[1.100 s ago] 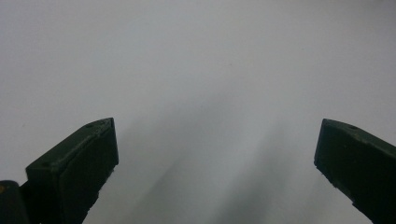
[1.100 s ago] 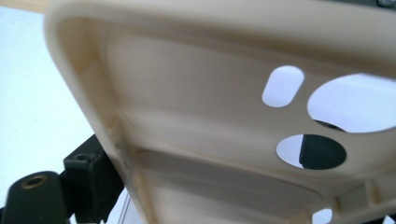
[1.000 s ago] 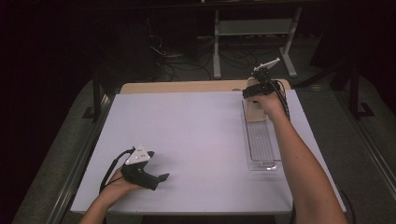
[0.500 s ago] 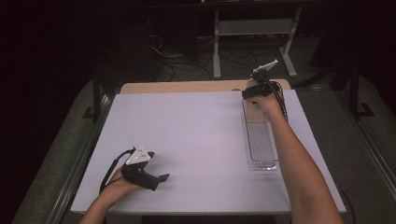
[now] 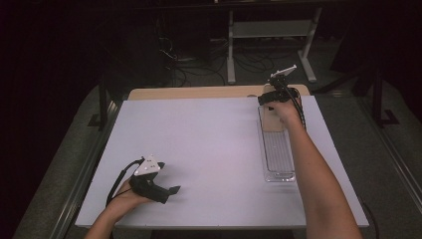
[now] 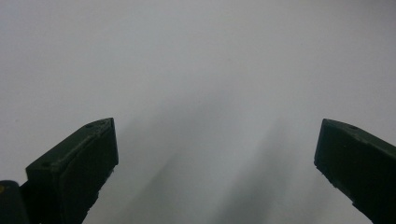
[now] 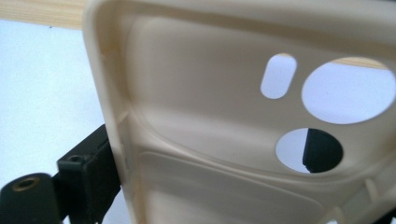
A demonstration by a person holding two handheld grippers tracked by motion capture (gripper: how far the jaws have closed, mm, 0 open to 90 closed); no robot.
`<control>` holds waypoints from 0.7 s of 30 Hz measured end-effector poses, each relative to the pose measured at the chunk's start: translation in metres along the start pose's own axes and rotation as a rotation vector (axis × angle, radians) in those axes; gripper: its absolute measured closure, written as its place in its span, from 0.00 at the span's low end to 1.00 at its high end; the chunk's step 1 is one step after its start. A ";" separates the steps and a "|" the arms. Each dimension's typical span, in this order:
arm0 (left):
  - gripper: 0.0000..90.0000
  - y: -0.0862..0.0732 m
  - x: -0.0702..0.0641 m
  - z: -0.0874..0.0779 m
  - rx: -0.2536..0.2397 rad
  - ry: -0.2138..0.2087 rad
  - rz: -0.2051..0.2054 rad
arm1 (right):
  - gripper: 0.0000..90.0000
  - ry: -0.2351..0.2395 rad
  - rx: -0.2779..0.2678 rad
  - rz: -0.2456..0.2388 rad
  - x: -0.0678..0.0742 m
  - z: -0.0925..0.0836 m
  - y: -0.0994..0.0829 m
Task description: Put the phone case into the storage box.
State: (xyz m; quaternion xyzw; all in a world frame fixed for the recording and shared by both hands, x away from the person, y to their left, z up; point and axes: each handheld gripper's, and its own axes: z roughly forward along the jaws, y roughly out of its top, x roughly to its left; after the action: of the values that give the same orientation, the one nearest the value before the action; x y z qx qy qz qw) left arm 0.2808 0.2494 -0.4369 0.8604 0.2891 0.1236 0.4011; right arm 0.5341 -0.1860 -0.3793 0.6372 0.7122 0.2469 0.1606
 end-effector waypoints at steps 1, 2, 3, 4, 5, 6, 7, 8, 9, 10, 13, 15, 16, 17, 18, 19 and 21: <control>0.00 0.000 0.000 0.000 -0.002 0.000 -0.002 | 0.07 0.004 -0.005 0.002 0.000 0.000 0.000; 0.00 0.000 0.000 0.000 0.000 0.000 -0.001 | 0.07 0.008 -0.012 0.006 -0.001 -0.001 0.000; 0.00 0.000 0.000 0.000 0.000 0.000 0.000 | 0.07 0.011 -0.016 0.003 -0.001 -0.002 0.001; 0.00 0.000 0.000 0.000 0.000 0.000 0.000 | 0.06 0.012 -0.020 0.002 -0.001 -0.002 0.001; 0.00 0.000 0.000 0.000 0.000 -0.001 -0.001 | 0.06 0.015 -0.024 0.002 -0.001 -0.003 0.001; 0.00 0.000 0.000 0.000 0.001 0.000 0.001 | 0.05 0.019 -0.028 0.004 -0.001 -0.003 0.001; 0.00 0.000 0.000 0.000 -0.003 -0.001 0.000 | 0.05 0.021 -0.032 0.003 -0.002 -0.004 0.001; 0.00 0.000 0.000 0.000 -0.003 -0.002 -0.006 | 0.04 0.023 -0.036 0.003 -0.002 -0.004 0.001; 0.00 0.000 0.000 0.000 -0.005 -0.002 -0.008 | 0.04 0.026 -0.043 0.002 -0.003 -0.005 0.002; 0.00 0.000 0.000 0.000 -0.004 -0.002 -0.008 | 0.03 0.031 -0.050 0.002 -0.003 -0.007 0.002; 0.00 0.000 0.001 0.000 0.003 -0.002 0.000 | 0.03 0.040 -0.078 0.005 -0.006 -0.014 0.002; 0.00 0.000 0.001 0.000 0.003 -0.001 -0.002 | 0.03 0.048 -0.089 0.008 -0.007 -0.020 0.003; 0.00 0.000 0.002 0.000 0.006 0.001 0.002 | 0.03 0.054 -0.092 0.011 -0.008 -0.022 0.002; 0.00 0.000 0.002 0.000 0.009 0.002 0.006 | 0.03 0.060 -0.095 0.007 -0.008 -0.024 0.002; 0.00 0.000 0.001 0.000 0.008 0.002 0.004 | 0.03 0.062 -0.095 0.004 -0.008 -0.026 0.002; 0.00 0.000 0.000 0.001 0.005 0.002 -0.003 | 0.03 0.068 -0.098 0.005 -0.008 -0.028 0.001; 0.00 0.000 0.000 0.000 0.010 0.003 0.003 | 0.03 0.077 -0.098 -0.003 -0.008 -0.033 0.001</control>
State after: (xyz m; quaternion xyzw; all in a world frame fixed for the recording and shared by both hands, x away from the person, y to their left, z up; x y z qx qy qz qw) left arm 0.2813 0.2492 -0.4369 0.8626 0.2891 0.1238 0.3962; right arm 0.5179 -0.1988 -0.3527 0.6176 0.7057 0.3056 0.1647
